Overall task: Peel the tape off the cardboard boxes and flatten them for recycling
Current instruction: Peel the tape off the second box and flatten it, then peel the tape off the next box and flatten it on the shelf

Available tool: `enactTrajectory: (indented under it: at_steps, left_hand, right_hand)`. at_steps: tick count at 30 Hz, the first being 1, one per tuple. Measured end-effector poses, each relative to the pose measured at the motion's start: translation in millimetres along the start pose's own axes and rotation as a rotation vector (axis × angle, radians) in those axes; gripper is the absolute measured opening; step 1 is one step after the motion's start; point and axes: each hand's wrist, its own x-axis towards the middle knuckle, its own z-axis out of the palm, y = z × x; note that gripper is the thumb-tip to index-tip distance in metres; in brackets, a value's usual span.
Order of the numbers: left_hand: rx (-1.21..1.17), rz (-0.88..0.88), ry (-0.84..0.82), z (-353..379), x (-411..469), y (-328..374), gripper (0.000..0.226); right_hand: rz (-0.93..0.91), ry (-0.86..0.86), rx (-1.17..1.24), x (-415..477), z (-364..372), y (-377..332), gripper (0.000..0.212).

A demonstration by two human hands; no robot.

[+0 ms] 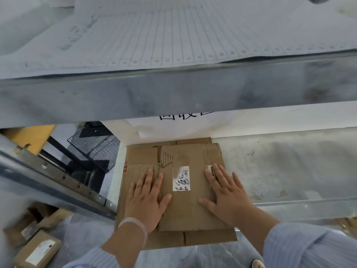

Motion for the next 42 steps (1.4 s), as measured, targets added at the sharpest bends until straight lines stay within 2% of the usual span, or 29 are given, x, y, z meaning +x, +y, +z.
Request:
enactTrajectory:
  at_steps: [3,7,12,18,22,32,36,42]
  left_hand:
    - [0.006,-0.002,-0.007,-6,0,0,0.077]
    - [-0.094,-0.012,0.026,-26,10,13,0.073]
    - [-0.122,0.255,0.142,-54,23,87,0.066]
    - [-0.122,0.574,0.204,-89,28,230,0.059]
    - [-0.145,0.757,0.365,-110,19,346,0.052]
    - [-0.283,0.965,0.382,-125,-28,620,0.056]
    - [-0.267,1.045,0.318,-120,-35,698,0.064]
    - [-0.283,1.087,0.282,-105,-6,790,0.063]
  right_hand:
    - [-0.018,0.013,0.034,-1,-5,4,0.091]
    - [0.008,0.100,0.094,-19,-17,23,0.077]
    - [0.110,0.244,0.121,-61,-39,67,0.073]
    - [0.280,0.411,0.073,-132,-78,150,0.071]
    - [0.417,0.482,0.045,-192,-101,223,0.073]
    - [0.682,0.555,-0.031,-353,-136,413,0.077]
    - [0.804,0.598,-0.009,-387,-139,470,0.077]
    - [0.896,0.556,0.030,-394,-128,548,0.074]
